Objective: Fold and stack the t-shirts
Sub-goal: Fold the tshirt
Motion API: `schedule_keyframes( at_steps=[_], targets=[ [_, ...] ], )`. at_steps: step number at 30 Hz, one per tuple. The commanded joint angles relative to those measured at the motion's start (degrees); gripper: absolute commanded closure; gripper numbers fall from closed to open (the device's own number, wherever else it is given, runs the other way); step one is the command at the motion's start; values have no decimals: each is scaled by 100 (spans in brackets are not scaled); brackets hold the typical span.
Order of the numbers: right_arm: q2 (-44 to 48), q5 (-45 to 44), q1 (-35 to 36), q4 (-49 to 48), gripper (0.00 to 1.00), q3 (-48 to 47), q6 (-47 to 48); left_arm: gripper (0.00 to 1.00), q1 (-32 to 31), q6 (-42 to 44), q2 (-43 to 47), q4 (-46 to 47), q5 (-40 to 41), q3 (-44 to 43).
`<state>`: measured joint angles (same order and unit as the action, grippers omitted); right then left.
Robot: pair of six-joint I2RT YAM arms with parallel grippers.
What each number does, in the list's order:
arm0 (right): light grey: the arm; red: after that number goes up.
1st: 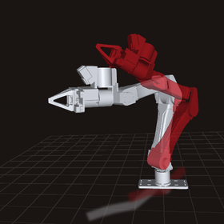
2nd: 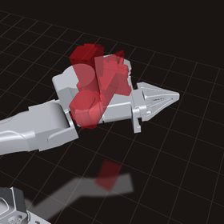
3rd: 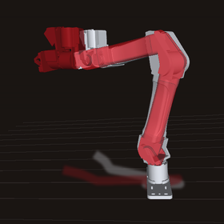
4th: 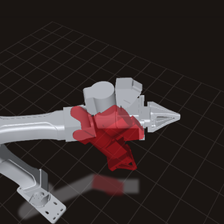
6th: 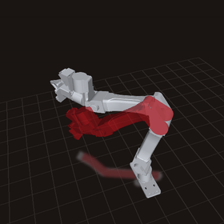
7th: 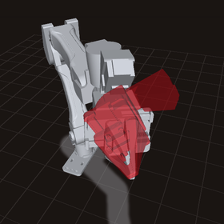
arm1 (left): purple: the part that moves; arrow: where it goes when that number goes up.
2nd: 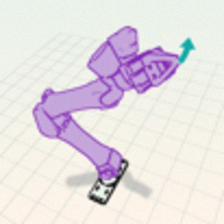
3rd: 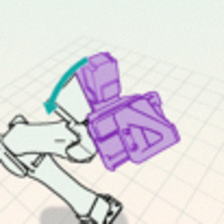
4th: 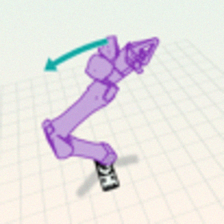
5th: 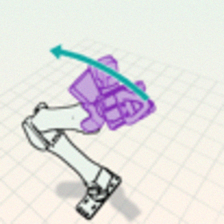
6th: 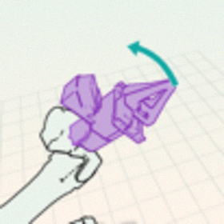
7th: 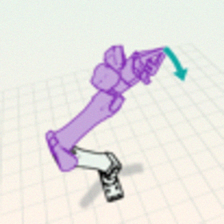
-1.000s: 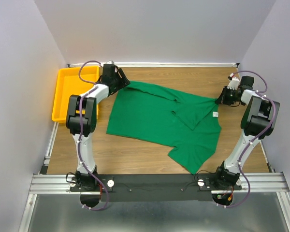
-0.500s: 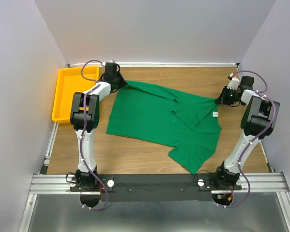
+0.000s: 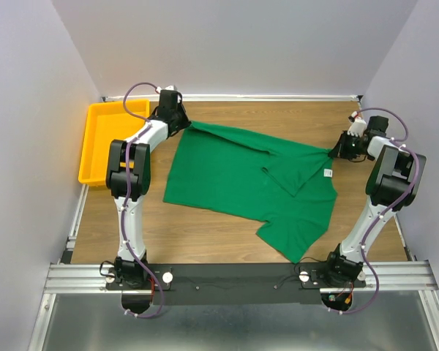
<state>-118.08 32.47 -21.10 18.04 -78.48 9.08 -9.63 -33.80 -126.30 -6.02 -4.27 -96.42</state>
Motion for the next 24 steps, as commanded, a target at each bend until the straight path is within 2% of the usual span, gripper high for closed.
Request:
schedule_keyframes(
  at_steps=[1, 4, 10, 16, 19, 20, 24],
  targets=[
    [-145, -118, -96, -11, 91, -80, 147, 100, -13, 523, 238, -224, 383, -166],
    [-154, -118, -105, -11, 91, -80, 147, 100, -13, 734, 133, -355, 348, -184],
    [-136, -127, -104, -11, 91, -89, 164, 91, -13, 884, -140, -444, 164, -175],
    [-145, -153, -105, -3, 91, -106, 217, 74, -4, 910, -211, -435, 155, -193],
    [-162, -118, -105, -3, 90, -115, 243, 62, -4, 954, -115, -444, 251, -184],
    [-162, -101, -105, -3, 90, -115, 252, 56, 5, 972, -53, -357, 312, -97],
    [-145, -22, -105, 6, 88, -115, 305, 45, 5, 1095, 561, 283, 383, 499]
  ],
)
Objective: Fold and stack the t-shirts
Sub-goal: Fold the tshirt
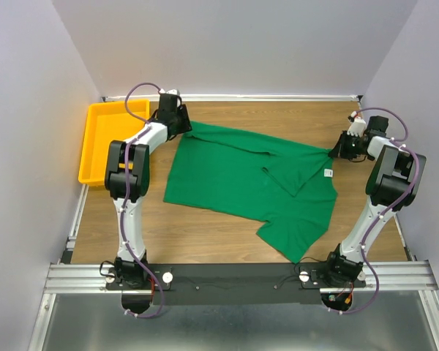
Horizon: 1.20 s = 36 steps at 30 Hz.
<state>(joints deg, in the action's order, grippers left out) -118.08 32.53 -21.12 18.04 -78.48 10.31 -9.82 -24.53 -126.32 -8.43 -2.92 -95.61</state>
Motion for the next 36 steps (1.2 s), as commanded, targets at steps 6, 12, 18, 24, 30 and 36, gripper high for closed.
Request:
schedule_keyframes(
  at_steps=[6, 12, 18, 24, 30, 36],
  targets=[
    [-22, 95, -102, 41, 73, -115, 358, 40, 16, 239, 1066, 896, 38, 642],
    [207, 148, -102, 103, 65, -45, 543, 43, 24, 169, 232, 203, -455, -341],
    [154, 69, -102, 129, 65, -62, 595, 50, 51, -25, -524, -124, -675, -1081],
    [66, 42, -94, 129, 65, -71, 613, 53, 86, -78, -850, -449, -544, -1477],
    [5, 51, -102, 138, 65, -98, 595, 52, 95, -8, -1078, -783, -350, -1671],
    [-4, 51, -102, 129, 65, -98, 560, 52, 95, 54, -1263, -1020, -376, -1934]
  ],
)
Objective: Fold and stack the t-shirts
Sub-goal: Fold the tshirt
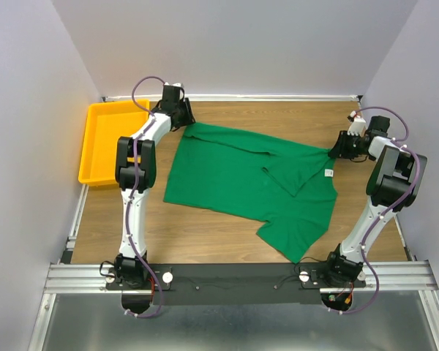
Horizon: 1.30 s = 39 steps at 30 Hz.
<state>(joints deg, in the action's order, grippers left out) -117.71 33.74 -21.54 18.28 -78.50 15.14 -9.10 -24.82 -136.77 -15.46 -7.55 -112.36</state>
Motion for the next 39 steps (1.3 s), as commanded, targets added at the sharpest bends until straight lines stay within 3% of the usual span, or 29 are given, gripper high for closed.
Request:
schedule_keyframes(
  at_steps=[1, 14, 26, 39],
  targets=[
    [-41, -60, -61, 114, 65, -95, 77, 52, 23, 91, -279, -360, 96, -313],
    [-24, -16, -61, 105, 65, -95, 42, 53, 23, 153, -552, -818, 0, -849],
    [20, -25, -52, 114, 65, -78, 60, 100, 58, 39, -561, -546, -387, -929],
    [11, -104, -52, 114, 65, -104, 69, 100, 313, -515, -596, 140, -1116, -989]
  ],
)
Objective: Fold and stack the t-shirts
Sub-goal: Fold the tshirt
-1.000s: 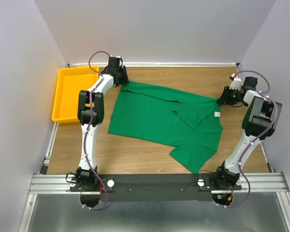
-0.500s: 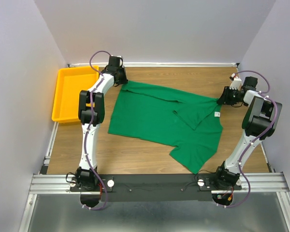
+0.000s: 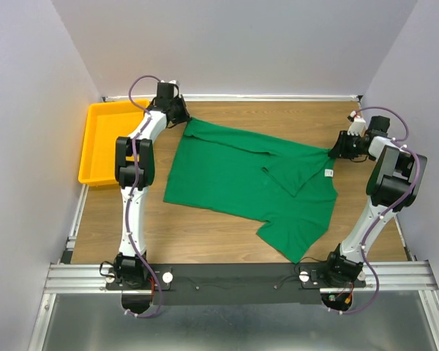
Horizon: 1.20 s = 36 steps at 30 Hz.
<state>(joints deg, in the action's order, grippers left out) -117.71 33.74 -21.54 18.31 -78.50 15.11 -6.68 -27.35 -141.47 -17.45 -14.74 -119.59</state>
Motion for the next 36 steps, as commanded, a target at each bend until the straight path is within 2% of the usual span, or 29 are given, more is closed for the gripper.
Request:
schedule_keyframes(
  at_steps=[1, 11, 19, 29, 32, 35, 36],
  targets=[
    [11, -121, -61, 112, 65, -113, 71, 100, 79, -296, -187, 339, -424, -310],
    [20, -174, -61, 112, 66, -148, 71, 100, 193, -753, -504, 418, -688, -653],
    [3, -288, -52, 112, 66, -183, 79, 100, 263, -1035, -610, 453, -583, -759],
    [-68, -403, -61, 112, 68, -262, 36, 100, 307, -1597, -680, 945, -591, -803],
    [-112, -368, -52, 112, 68, -289, 27, 92, 307, -1624, -759, 1007, -644, -917],
    [-103, -341, -61, 112, 67, -298, 44, 77, 325, -1563, -725, 1156, -697, -943],
    [-112, -333, -61, 112, 67, -298, 53, 75, 316, -1528, -689, 1200, -697, -909]
  ],
)
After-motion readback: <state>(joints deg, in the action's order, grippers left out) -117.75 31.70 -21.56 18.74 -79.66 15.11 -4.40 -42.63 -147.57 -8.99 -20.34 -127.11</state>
